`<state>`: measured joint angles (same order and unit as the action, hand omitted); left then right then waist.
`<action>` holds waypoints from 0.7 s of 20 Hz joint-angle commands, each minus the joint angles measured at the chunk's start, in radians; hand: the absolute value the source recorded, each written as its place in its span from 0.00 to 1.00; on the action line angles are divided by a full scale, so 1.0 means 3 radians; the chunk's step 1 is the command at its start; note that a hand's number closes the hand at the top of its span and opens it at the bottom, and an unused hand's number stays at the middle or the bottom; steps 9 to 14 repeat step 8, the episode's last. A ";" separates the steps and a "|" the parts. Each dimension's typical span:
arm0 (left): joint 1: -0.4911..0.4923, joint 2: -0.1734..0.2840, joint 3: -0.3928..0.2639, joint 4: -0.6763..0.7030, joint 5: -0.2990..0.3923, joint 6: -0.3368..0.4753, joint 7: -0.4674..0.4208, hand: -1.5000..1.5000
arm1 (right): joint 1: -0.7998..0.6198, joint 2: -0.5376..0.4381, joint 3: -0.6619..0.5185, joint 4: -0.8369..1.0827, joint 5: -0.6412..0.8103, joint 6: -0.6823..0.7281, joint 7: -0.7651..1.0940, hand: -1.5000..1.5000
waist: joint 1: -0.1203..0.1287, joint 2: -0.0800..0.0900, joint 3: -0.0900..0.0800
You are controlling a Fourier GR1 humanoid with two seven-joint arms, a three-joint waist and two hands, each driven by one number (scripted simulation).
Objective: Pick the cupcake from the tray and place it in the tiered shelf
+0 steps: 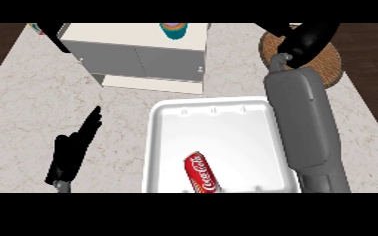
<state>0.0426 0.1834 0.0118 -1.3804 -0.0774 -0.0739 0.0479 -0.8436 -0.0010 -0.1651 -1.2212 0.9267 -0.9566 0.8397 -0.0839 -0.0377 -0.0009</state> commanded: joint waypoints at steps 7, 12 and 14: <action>-0.0007 0.0001 -0.0039 -0.0082 -0.0057 0.0004 0.0005 0.50 | 0.1609 -0.0136 0.0532 -0.2211 0.0094 0.1072 0.0408 0.00 | 0.0095 0.0066 0.0001; -0.0010 -0.0015 -0.0072 -0.0088 -0.0046 -0.0034 0.0002 0.50 | 0.1566 -0.0389 0.0382 -0.2407 -0.0048 0.1373 0.0526 0.00 | 0.0113 0.0074 0.0001; -0.0010 -0.0015 -0.0072 -0.0088 -0.0046 -0.0034 0.0002 0.50 | 0.1566 -0.0389 0.0382 -0.2407 -0.0048 0.1373 0.0526 0.00 | 0.0113 0.0074 0.0001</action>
